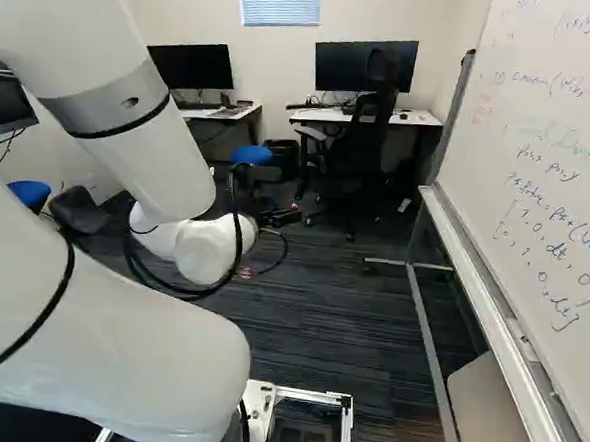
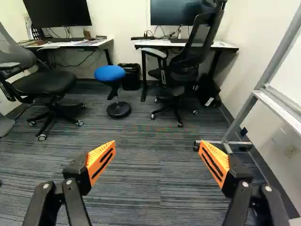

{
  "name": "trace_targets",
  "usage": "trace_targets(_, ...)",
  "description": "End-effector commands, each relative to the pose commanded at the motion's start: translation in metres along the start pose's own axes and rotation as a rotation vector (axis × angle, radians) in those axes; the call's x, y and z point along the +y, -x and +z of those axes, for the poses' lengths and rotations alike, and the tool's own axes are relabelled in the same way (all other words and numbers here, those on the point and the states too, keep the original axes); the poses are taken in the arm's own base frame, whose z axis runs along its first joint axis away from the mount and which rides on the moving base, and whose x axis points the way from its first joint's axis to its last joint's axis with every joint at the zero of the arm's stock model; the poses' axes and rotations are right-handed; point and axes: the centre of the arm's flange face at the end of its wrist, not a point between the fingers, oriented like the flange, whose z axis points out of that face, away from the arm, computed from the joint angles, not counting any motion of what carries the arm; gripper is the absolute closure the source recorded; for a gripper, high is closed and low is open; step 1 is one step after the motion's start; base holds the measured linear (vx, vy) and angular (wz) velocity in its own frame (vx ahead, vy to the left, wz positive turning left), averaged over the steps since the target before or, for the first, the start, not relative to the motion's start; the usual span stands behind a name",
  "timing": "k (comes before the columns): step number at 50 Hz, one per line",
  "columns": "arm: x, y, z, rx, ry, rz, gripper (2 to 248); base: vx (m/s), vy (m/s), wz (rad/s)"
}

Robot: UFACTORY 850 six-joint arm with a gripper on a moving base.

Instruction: Open the door and move inside

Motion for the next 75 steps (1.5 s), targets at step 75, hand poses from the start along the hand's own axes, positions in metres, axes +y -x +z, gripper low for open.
trace_targets(75, 0.0, 0.0, 0.0, 0.0, 0.0, 0.0, 3, 0.213, 0.006, -0.002)
